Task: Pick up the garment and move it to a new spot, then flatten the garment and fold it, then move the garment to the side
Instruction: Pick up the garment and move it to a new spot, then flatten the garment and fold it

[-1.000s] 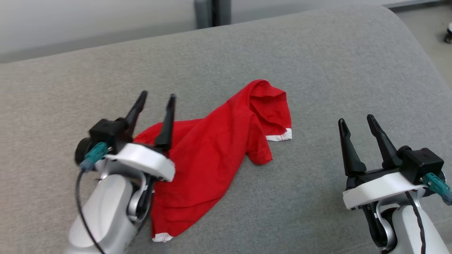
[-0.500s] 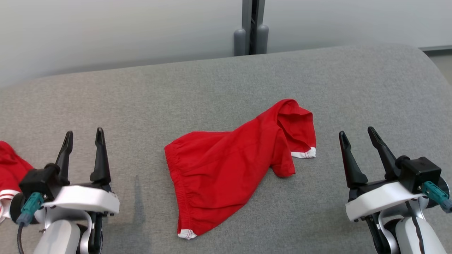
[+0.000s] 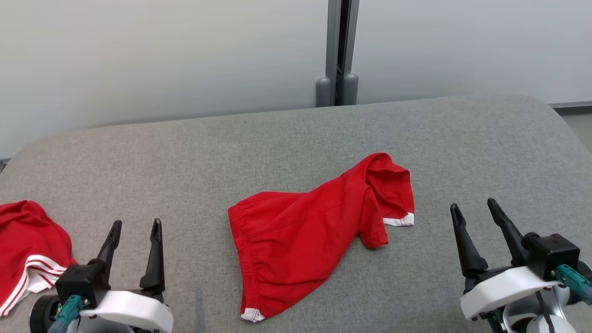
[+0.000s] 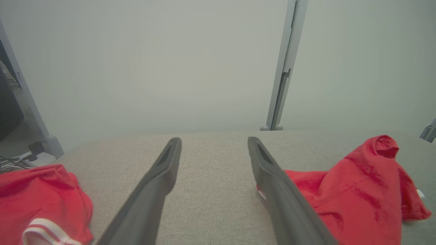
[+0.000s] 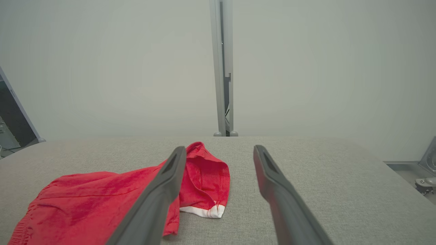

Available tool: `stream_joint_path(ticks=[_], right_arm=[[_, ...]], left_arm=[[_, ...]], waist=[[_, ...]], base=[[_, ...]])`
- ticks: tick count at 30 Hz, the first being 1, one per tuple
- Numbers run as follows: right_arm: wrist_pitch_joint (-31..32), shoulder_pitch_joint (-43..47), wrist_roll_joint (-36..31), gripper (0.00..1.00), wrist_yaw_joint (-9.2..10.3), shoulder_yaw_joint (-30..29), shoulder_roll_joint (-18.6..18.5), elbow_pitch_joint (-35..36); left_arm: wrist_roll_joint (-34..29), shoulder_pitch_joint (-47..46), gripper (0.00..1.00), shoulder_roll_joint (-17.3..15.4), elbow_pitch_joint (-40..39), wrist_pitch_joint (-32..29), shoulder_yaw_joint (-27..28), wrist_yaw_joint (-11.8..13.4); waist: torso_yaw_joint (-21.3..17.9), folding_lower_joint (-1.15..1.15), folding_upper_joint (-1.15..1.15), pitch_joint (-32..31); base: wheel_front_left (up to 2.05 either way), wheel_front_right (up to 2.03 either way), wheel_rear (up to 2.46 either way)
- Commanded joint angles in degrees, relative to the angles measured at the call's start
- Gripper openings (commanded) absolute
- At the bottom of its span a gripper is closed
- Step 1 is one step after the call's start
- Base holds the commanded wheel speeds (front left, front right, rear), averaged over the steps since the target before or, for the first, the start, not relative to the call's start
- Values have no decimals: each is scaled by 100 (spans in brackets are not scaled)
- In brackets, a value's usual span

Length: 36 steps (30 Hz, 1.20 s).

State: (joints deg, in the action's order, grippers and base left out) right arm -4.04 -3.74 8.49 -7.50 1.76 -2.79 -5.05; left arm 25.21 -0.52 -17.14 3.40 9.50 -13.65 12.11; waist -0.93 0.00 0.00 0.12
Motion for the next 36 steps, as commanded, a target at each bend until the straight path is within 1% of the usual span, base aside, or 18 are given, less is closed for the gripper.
stream_joint_path(ticks=[1, 7, 14, 36], right_arm=[[32, 71, -32, 100, 2, -32, -28, 32], [106, 281, -57, 100, 2, -84, -27, 182], [158, 373, -43, 100, 2, -117, -27, 286], [124, 321, 22, 100, 2, -156, -27, 279]], left_arm=[[-31, 71, 100, -44, -39, -10, 11, 27], [-71, 324, 100, -131, -283, -151, -4, 167], [-99, 442, 100, -193, -455, -268, -27, 250], [-81, 406, 100, -238, -559, -333, -93, 346]], waist=[[-6, 0, 0, -32], [-9, 0, 0, -118], [3, 0, 0, -121], [18, 0, 0, -110]], base=[[0, 0, 0], [0, 0, 0], [0, 0, 0], [0, 0, 0]])
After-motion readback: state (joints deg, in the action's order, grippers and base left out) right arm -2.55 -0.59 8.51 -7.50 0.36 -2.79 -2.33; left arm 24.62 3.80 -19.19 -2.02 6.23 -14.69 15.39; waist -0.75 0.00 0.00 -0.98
